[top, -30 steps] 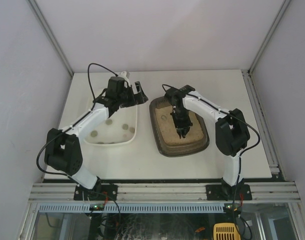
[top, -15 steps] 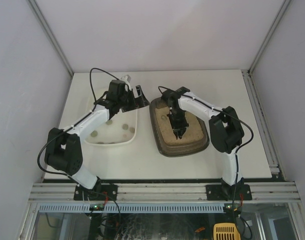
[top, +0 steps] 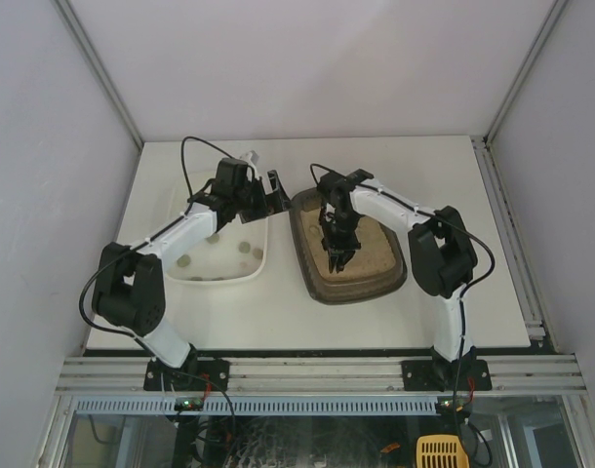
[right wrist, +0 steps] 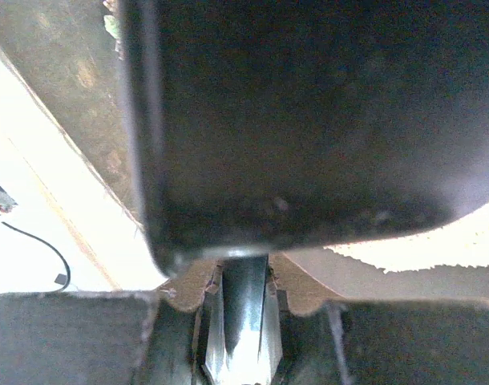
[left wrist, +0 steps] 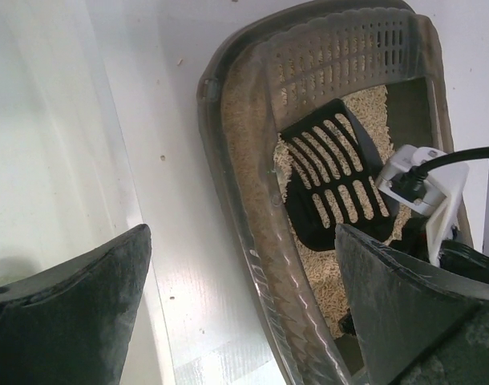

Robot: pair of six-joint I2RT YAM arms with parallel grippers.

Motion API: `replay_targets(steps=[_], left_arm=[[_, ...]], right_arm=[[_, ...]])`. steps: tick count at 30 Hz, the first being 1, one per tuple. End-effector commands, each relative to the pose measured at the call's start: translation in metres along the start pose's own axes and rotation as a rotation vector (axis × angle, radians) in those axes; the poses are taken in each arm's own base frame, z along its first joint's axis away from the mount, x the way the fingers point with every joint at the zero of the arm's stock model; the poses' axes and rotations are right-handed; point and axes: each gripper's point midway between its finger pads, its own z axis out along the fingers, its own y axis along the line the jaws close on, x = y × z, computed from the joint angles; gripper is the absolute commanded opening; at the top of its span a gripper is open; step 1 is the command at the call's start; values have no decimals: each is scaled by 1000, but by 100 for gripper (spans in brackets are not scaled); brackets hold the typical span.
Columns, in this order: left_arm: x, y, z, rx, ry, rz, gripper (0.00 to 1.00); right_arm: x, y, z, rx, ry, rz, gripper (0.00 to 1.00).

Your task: Clean the litter box

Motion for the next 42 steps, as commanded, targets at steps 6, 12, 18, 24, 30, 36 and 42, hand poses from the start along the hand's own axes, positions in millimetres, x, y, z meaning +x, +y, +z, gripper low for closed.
replay_targets(steps=[6, 12, 18, 24, 30, 36, 42], left_arm=[[-1, -5, -1, 30, -4, 2, 100], [-1, -5, -1, 31, -3, 7, 100], [0, -8, 0, 49, 3, 21, 100], [2, -10, 0, 62, 24, 27, 100], [-1, -14, -3, 74, 15, 38, 100], [-2, -16, -6, 81, 12, 40, 100], [2, -20, -6, 108, 32, 46, 100]], right_arm=[[-11, 34, 24, -250, -31, -111, 0], [-15, 47, 21, -380, -45, -126, 0], [-19, 61, 3, -549, -100, -131, 0], [-11, 73, 2, -630, -58, -168, 0], [-6, 78, 4, -662, -28, -153, 0], [-5, 53, -1, -562, -83, -88, 0], [3, 31, -15, -425, -149, -63, 0]])
